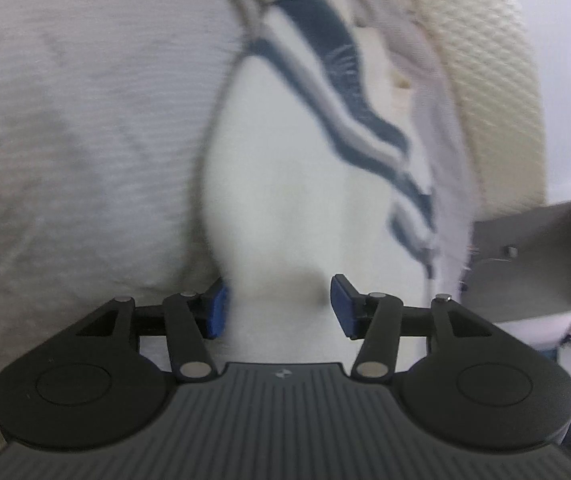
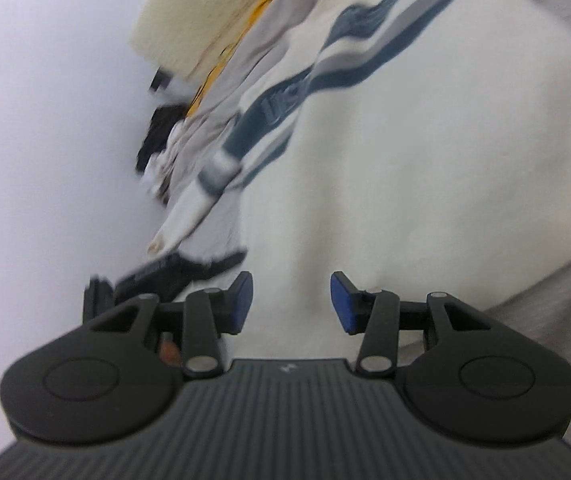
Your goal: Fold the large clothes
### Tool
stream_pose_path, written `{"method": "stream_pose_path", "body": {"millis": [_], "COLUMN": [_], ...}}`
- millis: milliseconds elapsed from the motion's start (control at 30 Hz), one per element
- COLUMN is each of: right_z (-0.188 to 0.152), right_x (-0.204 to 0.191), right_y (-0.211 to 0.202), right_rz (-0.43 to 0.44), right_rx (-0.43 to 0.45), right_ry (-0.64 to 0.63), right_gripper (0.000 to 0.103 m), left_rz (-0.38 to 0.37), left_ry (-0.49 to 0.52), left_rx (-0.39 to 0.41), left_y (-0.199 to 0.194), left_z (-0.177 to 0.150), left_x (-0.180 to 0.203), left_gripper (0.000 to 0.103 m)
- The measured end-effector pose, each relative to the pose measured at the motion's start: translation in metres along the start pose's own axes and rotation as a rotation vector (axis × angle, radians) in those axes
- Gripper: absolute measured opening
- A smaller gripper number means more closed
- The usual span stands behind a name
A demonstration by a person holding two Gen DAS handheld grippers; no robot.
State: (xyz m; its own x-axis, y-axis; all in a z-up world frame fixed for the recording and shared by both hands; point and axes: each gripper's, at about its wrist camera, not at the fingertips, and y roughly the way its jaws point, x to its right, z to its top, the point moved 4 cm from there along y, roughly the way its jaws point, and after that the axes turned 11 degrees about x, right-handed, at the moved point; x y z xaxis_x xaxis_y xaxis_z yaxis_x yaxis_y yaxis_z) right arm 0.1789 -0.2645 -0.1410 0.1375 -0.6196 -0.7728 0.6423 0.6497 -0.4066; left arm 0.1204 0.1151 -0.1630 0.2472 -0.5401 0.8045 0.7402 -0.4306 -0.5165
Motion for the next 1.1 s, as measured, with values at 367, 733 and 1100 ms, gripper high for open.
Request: {"method": "stream_pose_path", "body": {"millis": [367,733,1100], "right_z": [-0.010,0.001,0.005], "right_x": [-0.001,0.021,0.020], "right_y": [0.006,-0.003,0.000], "right_rz": [0.095,-0.028,-0.091], "right_rx": [-0.099,-0.010,0.023], "right_ry": [0.113,0.137,0.071], "right_gripper": [0.058,0.058,0.058], "left_rz": [-0.354,-0.216,-0.043], "left_ry": [0.000,0.046,-0.022], "left_rx": [-0.034,-0.164,-0.157], "left_y": [-0.014,-0.011,0.018], "left_z": [-0.007,-0.030,-0.040], "left_x": [0.044,0.041,0.009], "left_gripper": [0.059,0.064,0.066]}}
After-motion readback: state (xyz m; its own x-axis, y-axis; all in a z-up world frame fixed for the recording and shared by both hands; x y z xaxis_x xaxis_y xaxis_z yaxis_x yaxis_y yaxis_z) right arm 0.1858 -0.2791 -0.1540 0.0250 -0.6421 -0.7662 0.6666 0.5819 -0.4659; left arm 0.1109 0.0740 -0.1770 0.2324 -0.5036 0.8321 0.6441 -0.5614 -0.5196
